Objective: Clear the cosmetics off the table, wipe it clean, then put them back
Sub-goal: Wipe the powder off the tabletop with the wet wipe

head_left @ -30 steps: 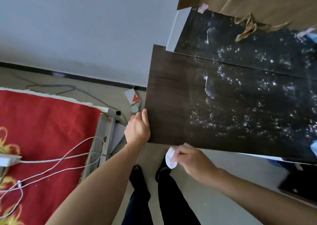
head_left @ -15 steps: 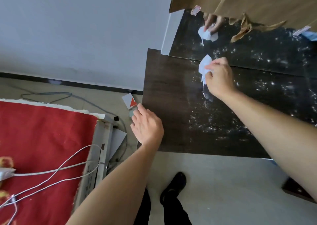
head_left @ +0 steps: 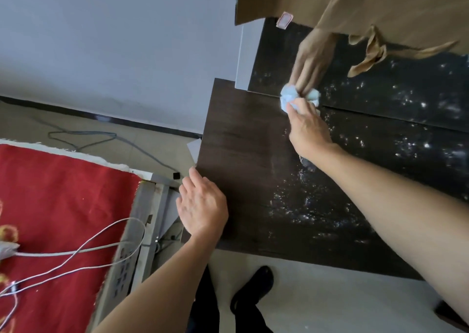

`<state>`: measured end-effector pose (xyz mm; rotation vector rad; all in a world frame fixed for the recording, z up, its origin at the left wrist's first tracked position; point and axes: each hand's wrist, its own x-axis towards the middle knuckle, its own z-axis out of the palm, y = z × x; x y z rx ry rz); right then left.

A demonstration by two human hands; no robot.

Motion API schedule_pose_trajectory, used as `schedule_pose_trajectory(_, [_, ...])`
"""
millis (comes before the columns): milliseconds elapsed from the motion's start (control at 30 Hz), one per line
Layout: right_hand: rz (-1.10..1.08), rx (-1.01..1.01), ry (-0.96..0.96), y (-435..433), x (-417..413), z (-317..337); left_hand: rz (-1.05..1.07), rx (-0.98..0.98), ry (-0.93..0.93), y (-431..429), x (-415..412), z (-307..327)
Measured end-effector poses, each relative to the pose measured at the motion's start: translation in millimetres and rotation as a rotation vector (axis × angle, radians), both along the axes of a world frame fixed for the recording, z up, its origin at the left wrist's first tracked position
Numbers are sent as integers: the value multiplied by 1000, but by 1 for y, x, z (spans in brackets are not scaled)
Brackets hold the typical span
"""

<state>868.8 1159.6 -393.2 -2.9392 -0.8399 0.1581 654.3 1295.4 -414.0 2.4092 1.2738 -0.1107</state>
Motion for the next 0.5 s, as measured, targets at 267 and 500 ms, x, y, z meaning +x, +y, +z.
schedule_pose_trajectory(267, [-166, 85, -10, 10, 6, -5, 19, 8, -15, -2, 2, 1])
schedule_pose_trajectory(500, [18, 254, 34, 15, 14, -12, 12, 37, -45, -3, 1, 2])
